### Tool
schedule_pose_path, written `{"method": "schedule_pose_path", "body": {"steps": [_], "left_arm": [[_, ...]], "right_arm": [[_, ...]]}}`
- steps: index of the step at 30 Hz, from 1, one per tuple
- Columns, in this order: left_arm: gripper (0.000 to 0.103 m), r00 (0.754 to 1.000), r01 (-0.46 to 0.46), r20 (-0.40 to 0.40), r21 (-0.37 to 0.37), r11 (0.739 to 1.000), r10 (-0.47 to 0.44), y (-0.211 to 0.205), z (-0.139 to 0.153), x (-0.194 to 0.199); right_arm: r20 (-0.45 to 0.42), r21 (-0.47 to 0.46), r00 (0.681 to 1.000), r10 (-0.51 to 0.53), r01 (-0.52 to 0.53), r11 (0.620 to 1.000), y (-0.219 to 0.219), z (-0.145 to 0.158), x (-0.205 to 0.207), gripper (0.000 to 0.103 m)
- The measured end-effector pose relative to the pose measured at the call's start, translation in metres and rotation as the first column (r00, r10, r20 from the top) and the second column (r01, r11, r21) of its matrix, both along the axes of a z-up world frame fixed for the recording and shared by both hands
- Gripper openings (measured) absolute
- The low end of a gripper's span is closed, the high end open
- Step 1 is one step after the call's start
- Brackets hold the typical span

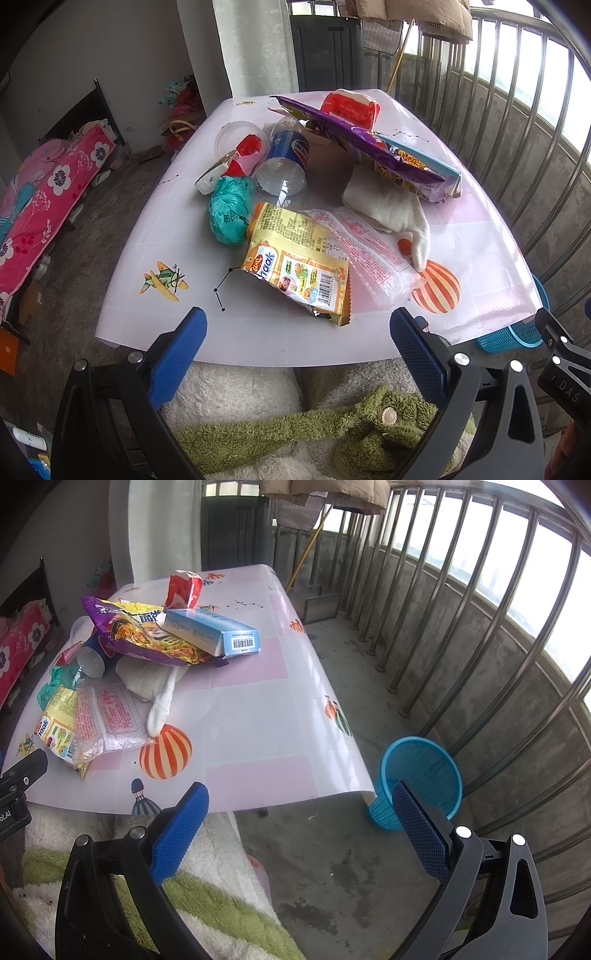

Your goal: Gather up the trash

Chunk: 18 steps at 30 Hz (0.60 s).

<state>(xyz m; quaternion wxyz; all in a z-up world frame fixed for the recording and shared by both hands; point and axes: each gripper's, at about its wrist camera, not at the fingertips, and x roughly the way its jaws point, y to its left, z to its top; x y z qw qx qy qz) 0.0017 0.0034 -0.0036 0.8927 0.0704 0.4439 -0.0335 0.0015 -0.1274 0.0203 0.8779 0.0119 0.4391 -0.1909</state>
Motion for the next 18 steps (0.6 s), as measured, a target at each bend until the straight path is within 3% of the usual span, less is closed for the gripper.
{"method": "schedule_pose_path", "body": {"steps": [18], "left_arm": [[0.097,1.000,-0.014,0.012,-0.007,1.000,0.015,0.0052,0.0056,0.0018]], "right_arm": [[0.003,0.001,1.000,0.000,0.000,1.000,-0.0010,0.0002,-0.0018,0.095]]}}
